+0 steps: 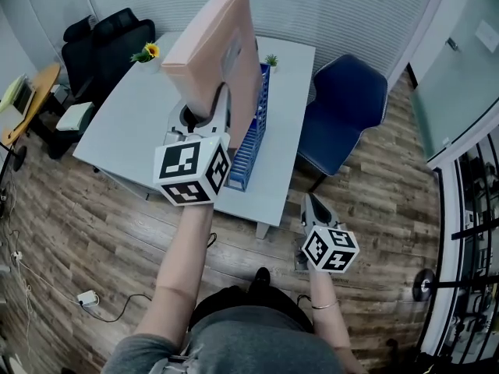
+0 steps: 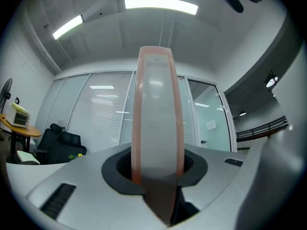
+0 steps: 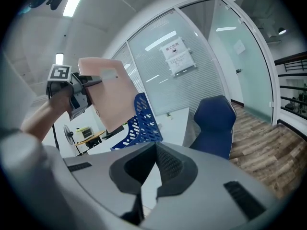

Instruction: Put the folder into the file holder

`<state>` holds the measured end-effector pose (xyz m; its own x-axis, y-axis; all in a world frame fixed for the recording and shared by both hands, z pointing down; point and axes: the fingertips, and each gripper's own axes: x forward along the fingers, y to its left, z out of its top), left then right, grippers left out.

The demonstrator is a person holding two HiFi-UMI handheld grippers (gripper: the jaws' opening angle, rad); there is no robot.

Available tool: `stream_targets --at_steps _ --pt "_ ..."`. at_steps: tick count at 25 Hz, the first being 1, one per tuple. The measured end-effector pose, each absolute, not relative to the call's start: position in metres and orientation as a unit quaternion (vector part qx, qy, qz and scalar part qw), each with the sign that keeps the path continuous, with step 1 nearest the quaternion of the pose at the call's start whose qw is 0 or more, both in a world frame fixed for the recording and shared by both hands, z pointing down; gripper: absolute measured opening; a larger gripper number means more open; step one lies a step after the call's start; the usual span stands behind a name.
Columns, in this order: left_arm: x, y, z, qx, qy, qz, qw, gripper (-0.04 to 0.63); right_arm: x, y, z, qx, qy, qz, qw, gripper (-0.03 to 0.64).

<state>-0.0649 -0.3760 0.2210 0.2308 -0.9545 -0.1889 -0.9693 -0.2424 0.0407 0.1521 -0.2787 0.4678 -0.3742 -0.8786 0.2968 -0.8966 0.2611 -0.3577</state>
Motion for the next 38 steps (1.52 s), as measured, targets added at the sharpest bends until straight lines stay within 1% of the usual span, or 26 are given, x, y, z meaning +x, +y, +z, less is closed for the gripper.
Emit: stream_targets --at_steps 9,26,38 --pt "-0.06 -0.386 0.259 -0.785 0.615 0.069 0.027 0.141 0.157 -0.277 0.475 0.565 -0.787 0.247 0.022 0.006" --pt "-0.057 -0.388 0.31 -0.776 0.628 0.053 0.021 0.14 0.163 -0.261 0.485 0.576 -0.775 0.259 0.023 0.006" --pt "-0.049 -0.395 0.349 -0.774 0.633 0.018 0.003 0.142 0.168 -0.256 0.491 0.579 -0.771 0.265 0.027 0.006"
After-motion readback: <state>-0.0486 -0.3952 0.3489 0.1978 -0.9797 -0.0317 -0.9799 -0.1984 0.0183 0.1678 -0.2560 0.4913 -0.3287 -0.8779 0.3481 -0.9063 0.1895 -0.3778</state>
